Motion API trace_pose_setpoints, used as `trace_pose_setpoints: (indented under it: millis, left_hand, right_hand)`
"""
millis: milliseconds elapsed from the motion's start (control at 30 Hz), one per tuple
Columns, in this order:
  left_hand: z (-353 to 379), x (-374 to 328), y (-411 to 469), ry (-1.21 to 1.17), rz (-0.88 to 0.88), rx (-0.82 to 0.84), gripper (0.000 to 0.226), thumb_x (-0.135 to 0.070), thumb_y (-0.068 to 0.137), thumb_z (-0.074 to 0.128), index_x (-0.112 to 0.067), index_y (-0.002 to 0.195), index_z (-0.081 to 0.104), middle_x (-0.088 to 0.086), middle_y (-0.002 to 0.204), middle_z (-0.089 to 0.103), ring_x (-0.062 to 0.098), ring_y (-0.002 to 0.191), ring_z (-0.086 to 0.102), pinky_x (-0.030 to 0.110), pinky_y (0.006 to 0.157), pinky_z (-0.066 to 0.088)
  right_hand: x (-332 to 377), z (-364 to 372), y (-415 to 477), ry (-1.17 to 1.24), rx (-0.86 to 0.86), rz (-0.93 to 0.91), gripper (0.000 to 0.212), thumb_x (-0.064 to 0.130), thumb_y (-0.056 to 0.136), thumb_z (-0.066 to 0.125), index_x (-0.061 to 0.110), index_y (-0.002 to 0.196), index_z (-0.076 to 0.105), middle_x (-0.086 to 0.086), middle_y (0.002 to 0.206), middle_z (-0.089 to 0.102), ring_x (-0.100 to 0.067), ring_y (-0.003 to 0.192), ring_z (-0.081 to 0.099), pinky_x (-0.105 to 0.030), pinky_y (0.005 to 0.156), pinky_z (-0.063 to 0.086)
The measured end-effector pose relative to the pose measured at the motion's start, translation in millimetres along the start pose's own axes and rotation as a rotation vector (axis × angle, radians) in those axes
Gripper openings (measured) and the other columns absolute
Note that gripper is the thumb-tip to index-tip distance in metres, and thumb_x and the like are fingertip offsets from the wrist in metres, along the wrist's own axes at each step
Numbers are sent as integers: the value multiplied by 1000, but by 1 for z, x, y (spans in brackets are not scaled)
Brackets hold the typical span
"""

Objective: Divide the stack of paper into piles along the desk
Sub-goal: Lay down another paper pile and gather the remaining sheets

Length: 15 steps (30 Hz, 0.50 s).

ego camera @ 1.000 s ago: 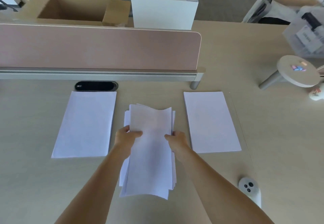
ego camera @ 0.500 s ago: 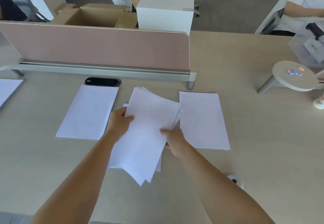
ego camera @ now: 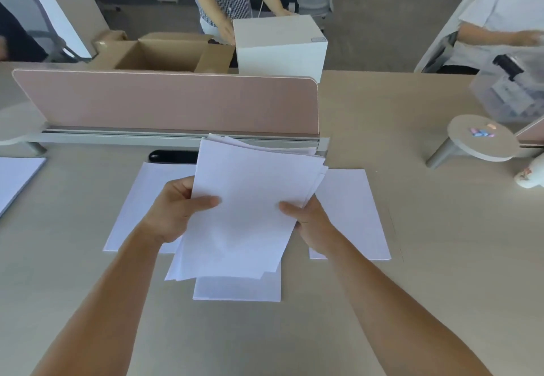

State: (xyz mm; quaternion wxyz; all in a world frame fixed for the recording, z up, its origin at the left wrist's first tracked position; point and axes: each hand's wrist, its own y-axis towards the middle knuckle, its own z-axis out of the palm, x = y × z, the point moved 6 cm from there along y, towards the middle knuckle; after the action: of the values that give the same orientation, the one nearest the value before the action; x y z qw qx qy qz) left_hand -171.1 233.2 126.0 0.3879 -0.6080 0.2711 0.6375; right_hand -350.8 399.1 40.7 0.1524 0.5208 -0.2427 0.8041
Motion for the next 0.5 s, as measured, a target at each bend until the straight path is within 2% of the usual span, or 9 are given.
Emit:
trace_pose_setpoints:
  millis: [133,233,300,367,500]
  left_hand:
    - [26,-27,3,-26,99,27,47,-31,52,95,-8,89,76,13,96,75,32,87,70,43,79,57]
    - [59,-28,-6,-49,151,-16,17,-9,72,81,-13,88,77,9,94,75,31,87,70,47,82,54]
    - [81,-17,-17,-24,162,-61,22,0,73,77,-18,86,76,8,95,75,33,89,70,51,83,55]
    - [104,0,-31,22,127,-112,24,-9,68,80,-23,87,76,10,100,75,36,95,71,54,84,57]
    - [150,47,-64,61,40,-184,24,-7,67,85,-28,78,78,2,88,77,20,83,74,40,73,61]
  right_hand:
    - [44,-10,-28,-10,-20,-71,40,19,76,83,12,114,72,-15,125,69,-32,119,64,-48,105,47]
    - [65,-28,-60,3,-154,-149,23,17,80,79,17,103,77,-11,117,73,-29,111,68,-43,98,52]
    - [71,-43,-86,-78,-244,-197,11,18,85,76,18,96,78,-5,108,76,-23,102,72,-38,89,56]
    - [69,-60,-114,-155,-317,-230,7,13,89,72,18,93,76,2,98,78,-14,93,73,-30,80,57]
    - [39,-96,-163,-173,-376,-245,10,7,90,69,16,93,73,8,88,77,-10,85,73,-26,73,57]
